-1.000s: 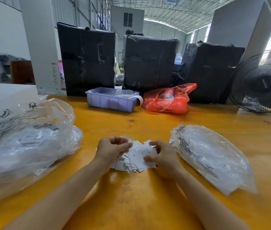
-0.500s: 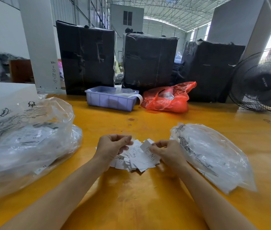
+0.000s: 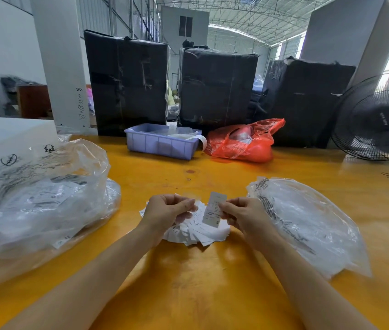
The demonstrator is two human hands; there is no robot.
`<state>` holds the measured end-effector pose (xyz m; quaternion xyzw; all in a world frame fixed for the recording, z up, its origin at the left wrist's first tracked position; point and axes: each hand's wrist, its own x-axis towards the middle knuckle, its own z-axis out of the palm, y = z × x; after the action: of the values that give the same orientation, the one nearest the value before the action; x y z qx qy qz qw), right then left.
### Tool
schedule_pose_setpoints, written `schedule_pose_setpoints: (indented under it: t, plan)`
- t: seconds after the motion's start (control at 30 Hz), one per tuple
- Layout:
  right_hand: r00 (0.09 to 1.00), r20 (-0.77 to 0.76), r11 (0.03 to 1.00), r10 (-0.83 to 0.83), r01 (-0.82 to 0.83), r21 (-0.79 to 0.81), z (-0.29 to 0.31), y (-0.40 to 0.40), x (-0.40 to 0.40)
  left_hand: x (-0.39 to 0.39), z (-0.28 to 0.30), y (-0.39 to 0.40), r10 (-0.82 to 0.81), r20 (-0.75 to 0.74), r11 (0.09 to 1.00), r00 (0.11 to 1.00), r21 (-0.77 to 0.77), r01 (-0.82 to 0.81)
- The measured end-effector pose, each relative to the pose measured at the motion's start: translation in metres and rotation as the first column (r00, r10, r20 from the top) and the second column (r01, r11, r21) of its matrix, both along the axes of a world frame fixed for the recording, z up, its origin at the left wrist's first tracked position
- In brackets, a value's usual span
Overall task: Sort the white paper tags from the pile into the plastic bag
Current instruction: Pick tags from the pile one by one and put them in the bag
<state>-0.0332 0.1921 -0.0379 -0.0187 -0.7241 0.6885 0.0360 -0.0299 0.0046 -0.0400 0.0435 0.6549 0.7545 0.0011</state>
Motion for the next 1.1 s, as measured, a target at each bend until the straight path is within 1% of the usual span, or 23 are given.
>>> schedule_pose_setpoints:
  t: [0.03, 0.1, 0.17, 0.2, 0.23, 0.33, 0.37, 0.43, 0.53, 0.6, 0.77, 0.97, 1.1]
  plan:
    - [1.000, 0.014, 0.995, 0.009, -0.007, -0.095, 0.002, -0.002, 0.001, 0.000, 0.000, 0.000, -0.008, -0.004, 1.000, 1.000, -0.011, 0.008]
    - [1.000, 0.008, 0.957, 0.017, -0.014, -0.291, 0.006, -0.006, 0.002, 0.000, -0.001, 0.001, -0.013, -0.008, 0.999, 1.000, -0.039, 0.013]
    - [0.999, -0.032, 0.915, 0.016, -0.027, -0.402, 0.011, -0.009, 0.004, 0.000, -0.001, 0.002, -0.014, -0.006, 0.999, 1.000, -0.053, 0.014]
    - [0.998, -0.058, 0.909, 0.018, -0.040, -0.414, 0.013, -0.011, 0.005, 0.000, -0.001, 0.002, -0.017, -0.003, 0.998, 1.000, -0.053, 0.017]
    - [0.996, -0.088, 0.918, 0.015, -0.049, -0.393, 0.014, -0.012, 0.005, 0.000, -0.001, 0.002, -0.021, -0.001, 0.998, 1.000, -0.053, 0.021]
    - [0.978, -0.208, 0.976, -0.010, -0.035, -0.215, 0.014, -0.018, 0.010, 0.000, 0.000, 0.002, -0.034, 0.007, 0.998, 0.999, -0.051, 0.034]
    - [0.970, -0.241, 0.983, -0.023, -0.021, -0.181, 0.014, -0.019, 0.011, 0.000, 0.000, 0.002, -0.037, 0.011, 0.998, 0.999, -0.052, 0.037]
    - [0.955, -0.293, 0.990, -0.057, 0.017, -0.138, 0.015, -0.021, 0.013, 0.001, 0.000, 0.001, -0.042, 0.017, 0.997, 0.999, -0.060, 0.042]
    - [0.926, -0.368, 0.996, -0.083, 0.092, 0.007, 0.016, -0.021, 0.015, 0.001, 0.001, 0.001, -0.054, 0.024, 0.997, 0.998, -0.056, 0.055]
    - [0.915, -0.393, 0.991, -0.087, 0.120, 0.062, 0.015, -0.022, 0.015, 0.001, 0.003, 0.002, -0.071, 0.031, 0.996, 0.997, -0.046, 0.072]
    - [0.907, -0.416, 0.986, -0.067, 0.124, 0.112, 0.012, -0.020, 0.015, 0.001, 0.003, 0.002, -0.119, 0.038, 0.991, 0.992, -0.052, 0.121]
    - [0.913, -0.408, 0.994, -0.012, 0.057, 0.098, 0.014, -0.023, 0.018, 0.003, 0.003, 0.001, -0.177, 0.041, 0.981, 0.983, -0.071, 0.179]
    - [0.908, -0.418, 0.993, -0.036, 0.080, 0.088, 0.015, -0.022, 0.018, 0.004, 0.005, 0.001, -0.202, 0.030, 0.972, 0.979, -0.119, 0.204]
